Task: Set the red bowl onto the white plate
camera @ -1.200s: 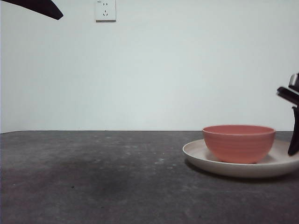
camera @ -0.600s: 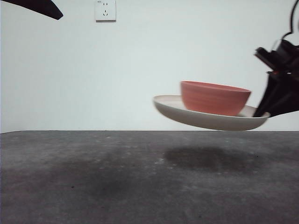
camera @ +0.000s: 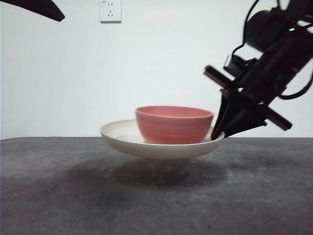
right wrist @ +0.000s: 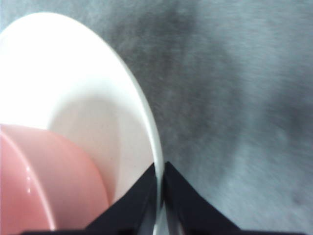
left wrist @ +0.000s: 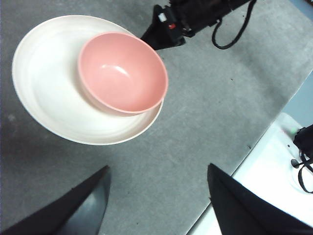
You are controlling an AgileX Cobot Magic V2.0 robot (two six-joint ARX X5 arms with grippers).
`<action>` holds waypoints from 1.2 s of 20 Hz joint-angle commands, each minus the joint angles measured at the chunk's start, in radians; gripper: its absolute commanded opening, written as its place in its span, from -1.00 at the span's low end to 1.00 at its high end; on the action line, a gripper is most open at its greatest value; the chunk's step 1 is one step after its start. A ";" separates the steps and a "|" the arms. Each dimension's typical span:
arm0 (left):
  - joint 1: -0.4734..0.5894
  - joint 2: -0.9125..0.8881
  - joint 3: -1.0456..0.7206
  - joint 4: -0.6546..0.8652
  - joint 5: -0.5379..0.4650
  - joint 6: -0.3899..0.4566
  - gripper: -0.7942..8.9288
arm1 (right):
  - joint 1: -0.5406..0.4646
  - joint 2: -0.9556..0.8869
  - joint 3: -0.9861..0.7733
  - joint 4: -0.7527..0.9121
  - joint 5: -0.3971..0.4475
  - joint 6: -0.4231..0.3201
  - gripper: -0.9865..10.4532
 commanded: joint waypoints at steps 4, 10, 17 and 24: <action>-0.008 0.010 0.009 -0.003 0.004 0.011 -0.20 | 0.048 0.146 0.119 0.005 0.012 0.027 -0.81; -0.008 0.010 0.009 -0.002 0.004 0.011 -0.20 | 0.051 0.201 0.158 -0.025 0.051 0.019 -0.81; -0.008 0.010 0.009 -0.003 0.004 0.008 -0.20 | 0.051 0.201 0.158 -0.085 0.079 -0.022 -0.58; -0.008 0.010 0.009 -0.004 0.004 0.009 -0.19 | 0.046 0.085 0.161 -0.141 0.154 -0.056 -0.34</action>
